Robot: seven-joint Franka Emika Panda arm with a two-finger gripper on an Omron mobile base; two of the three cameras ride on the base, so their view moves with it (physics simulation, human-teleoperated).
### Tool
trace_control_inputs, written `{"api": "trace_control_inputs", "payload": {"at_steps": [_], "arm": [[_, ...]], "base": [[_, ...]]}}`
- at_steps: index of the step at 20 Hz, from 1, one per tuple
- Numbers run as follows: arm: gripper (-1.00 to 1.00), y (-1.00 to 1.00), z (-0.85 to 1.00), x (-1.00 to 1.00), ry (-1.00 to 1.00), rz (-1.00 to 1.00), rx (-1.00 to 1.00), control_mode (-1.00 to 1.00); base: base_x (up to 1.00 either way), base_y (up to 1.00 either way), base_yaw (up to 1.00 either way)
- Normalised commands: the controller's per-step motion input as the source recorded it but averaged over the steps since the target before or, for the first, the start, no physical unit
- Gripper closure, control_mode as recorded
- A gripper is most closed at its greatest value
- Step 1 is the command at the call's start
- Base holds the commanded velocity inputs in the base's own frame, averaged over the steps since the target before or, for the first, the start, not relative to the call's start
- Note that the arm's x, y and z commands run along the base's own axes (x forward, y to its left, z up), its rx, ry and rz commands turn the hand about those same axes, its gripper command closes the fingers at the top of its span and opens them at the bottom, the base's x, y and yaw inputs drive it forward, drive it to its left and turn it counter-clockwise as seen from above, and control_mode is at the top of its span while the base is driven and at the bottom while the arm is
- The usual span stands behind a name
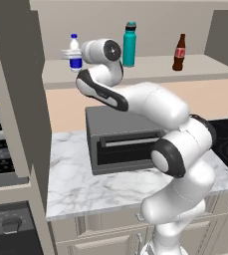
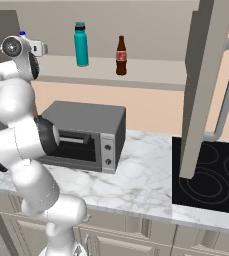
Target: Pick the bottled water, bottled drink, water bottle from the counter and place them in the open cabinet.
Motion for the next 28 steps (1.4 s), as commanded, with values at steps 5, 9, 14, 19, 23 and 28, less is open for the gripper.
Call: {"api": "trace_control_inputs", "payload": {"at_steps": [5,9,14,19,23,28], "arm": [[-1.0,-0.28,0.0,-0.21,-0.01,0.0,0.0,-1.0],[-1.0,-0.26,0.08,-0.33,-0.02,0.0,0.0,-1.0],[-1.0,-0.22,0.09,-0.45,-0.02,0.0,0.0,-1.0],[-1.0,-0.17,0.04,-0.51,-0.01,0.0,0.0,-1.0],[-1.0,-0.14,0.1,-0.59,-0.02,0.0,0.0,-1.0],[-1.0,-0.16,0.11,-0.66,-0.02,0.0,0.0,-1.0]], "base": [[0.0,0.0,0.0],[0.0,0.0,0.0],[0.0,0.0,0.0],[0.0,0.0,0.0],[0.0,0.0,0.0],[0.0,0.0,0.0]]}}
